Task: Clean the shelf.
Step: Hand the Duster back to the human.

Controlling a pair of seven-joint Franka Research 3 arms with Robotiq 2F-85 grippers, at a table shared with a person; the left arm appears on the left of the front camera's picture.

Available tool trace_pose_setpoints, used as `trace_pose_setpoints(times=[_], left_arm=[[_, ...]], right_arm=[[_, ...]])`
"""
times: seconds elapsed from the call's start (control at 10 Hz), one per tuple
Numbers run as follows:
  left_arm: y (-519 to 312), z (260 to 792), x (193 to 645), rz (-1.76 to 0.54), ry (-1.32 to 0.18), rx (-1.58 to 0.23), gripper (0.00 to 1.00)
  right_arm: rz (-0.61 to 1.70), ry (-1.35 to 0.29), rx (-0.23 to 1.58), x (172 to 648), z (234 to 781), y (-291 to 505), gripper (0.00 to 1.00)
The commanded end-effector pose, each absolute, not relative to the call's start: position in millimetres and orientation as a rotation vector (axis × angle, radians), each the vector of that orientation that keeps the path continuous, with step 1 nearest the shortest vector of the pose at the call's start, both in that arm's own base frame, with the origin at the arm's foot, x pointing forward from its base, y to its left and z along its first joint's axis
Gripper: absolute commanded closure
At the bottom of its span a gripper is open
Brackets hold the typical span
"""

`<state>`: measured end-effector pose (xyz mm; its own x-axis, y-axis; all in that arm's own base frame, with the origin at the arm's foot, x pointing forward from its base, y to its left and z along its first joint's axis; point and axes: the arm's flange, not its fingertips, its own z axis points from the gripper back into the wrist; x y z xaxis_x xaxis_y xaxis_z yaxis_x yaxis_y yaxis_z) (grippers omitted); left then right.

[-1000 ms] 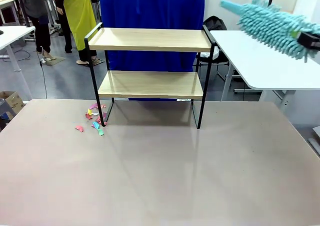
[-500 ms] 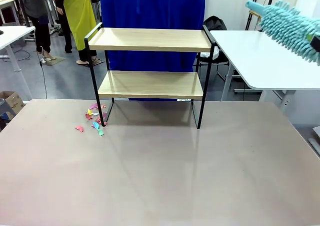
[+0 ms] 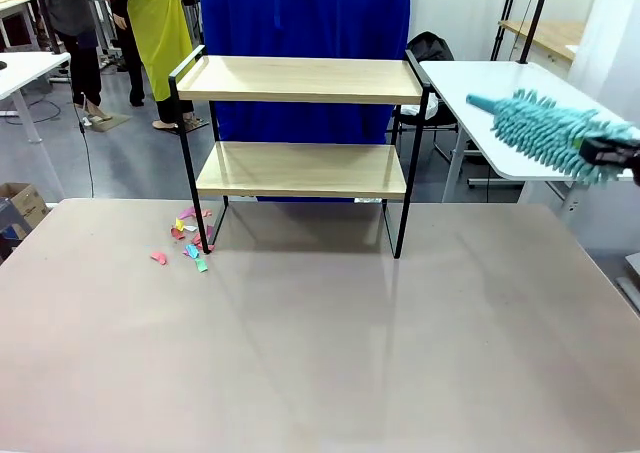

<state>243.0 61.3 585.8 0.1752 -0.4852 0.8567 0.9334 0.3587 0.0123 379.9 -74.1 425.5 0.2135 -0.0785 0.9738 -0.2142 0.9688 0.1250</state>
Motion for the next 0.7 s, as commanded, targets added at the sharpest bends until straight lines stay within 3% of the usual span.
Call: trace_pose_setpoints(times=[0.0, 0.1, 0.2, 0.6], left_arm=[[59.3, 587.1, 244.4, -1.114, -0.925, -0.622, 0.0], [59.3, 587.1, 244.4, -1.114, -0.925, -0.622, 0.0], [59.3, 587.1, 244.4, -1.114, -0.925, -0.622, 0.0], [59.3, 587.1, 244.4, -1.114, -0.925, -0.622, 0.0]], right_arm=[[0.113, -1.393, 0.195, 326.8, 383.3, -64.8, 0.84], [0.145, -1.397, 0.267, 333.7, 386.1, -60.0, 0.84], [0.1, -1.34, 0.246, 381.7, 414.0, -74.8, 0.84], [0.1, -1.34, 0.246, 381.7, 414.0, -74.8, 0.84]])
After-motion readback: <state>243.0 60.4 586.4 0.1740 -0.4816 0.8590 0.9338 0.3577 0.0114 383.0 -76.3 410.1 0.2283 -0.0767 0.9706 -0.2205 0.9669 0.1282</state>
